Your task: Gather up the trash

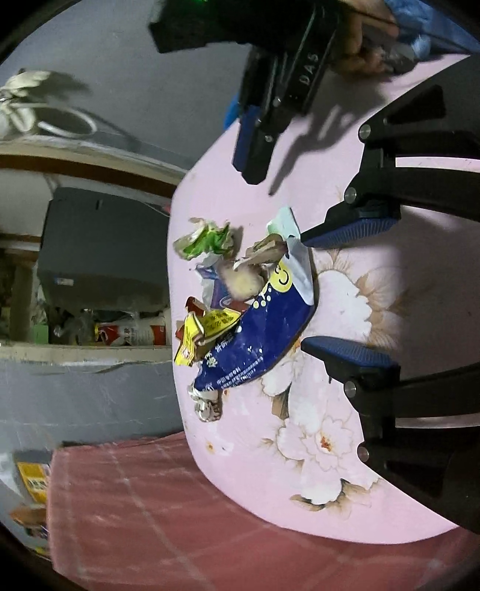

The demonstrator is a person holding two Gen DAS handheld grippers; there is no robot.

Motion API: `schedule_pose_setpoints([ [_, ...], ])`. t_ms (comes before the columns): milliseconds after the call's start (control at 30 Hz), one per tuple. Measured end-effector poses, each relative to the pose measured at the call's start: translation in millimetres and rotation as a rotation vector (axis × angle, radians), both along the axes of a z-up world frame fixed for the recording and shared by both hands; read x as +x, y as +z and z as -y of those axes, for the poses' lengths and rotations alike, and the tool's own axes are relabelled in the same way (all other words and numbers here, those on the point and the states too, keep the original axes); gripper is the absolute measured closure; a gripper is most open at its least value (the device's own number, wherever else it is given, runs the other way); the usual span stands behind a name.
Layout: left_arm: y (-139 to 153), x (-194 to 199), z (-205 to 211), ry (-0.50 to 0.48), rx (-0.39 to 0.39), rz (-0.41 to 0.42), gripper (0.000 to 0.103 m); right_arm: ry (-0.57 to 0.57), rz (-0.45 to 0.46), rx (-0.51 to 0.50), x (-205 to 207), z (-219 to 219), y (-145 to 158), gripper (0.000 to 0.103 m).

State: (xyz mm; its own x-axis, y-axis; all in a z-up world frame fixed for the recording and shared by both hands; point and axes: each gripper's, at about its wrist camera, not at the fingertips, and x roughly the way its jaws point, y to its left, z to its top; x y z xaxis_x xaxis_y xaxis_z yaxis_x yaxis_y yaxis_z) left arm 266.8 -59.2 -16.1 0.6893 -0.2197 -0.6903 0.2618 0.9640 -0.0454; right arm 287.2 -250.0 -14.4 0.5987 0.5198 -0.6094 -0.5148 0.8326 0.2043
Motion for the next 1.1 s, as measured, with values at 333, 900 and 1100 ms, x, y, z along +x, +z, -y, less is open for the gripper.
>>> schedule_pose_setpoints([
  [333,-7.5,15.0,-15.7,0.117,-0.003,-0.007,0.059,-0.025,-0.014,0.019,3.4,6.8,-2.1,0.077],
  [900,-1.8,33.4,-73.0,0.236,-0.139,-0.06,0.059,0.06,-0.007,-0.052,11.1,-32.5,-2.4,0.076],
  [1100,2.7,56.1,-78.8,0.225,-0.213,-0.102,0.059,0.014,-0.001,-0.006,29.8,-24.1,8.7,0.058],
])
